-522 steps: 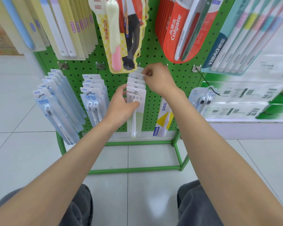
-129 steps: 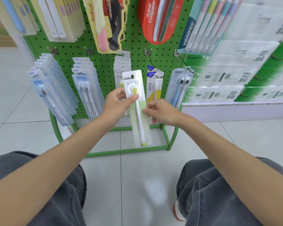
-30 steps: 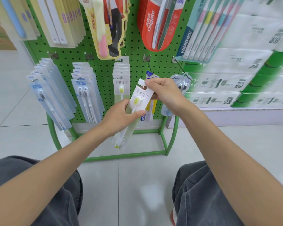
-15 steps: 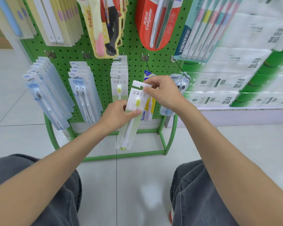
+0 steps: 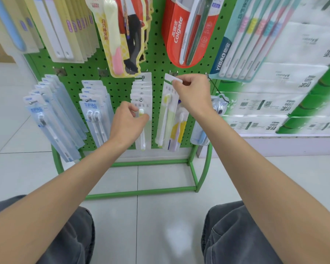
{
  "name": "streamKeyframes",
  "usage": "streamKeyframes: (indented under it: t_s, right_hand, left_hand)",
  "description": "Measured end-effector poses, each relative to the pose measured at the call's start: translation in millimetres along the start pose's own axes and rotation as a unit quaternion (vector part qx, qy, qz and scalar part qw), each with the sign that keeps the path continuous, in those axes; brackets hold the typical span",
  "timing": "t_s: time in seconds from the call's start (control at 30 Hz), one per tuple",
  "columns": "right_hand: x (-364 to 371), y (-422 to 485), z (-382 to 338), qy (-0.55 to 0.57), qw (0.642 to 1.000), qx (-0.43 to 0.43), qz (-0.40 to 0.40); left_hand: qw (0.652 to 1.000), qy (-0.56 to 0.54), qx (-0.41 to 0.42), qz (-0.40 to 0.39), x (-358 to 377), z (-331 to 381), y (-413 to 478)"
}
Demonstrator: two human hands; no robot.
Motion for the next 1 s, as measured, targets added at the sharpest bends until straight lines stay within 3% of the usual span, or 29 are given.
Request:
streamKeyframes:
  t_s: [0.47, 0.73, 1.0]
  right_hand:
    - [41, 71, 14, -0.115, 0.993, 0.018, -0.028]
    - [59, 80, 9, -0.165, 0.979, -0.034, -0.115]
    - [84, 81, 2, -0.136, 0.975, -0.048, -0.171]
  left_hand:
    - [0.998, 0.052, 0.008, 0.038, -3, -14, 25]
    - [0.999, 0.047, 0.000, 0.027, -1, -19, 28]
    - [0.999, 0.040, 0.000, 0.024, 1, -20, 29]
Point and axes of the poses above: each hand's wrist, its own y-axis towards the middle knuckle, its own x-axis out of the palm, z = x × y, the point moved 8 cm from there along y, towards the middle knuckle, and after that the axes turned 11 degrees about x, right-handed, at the moved point
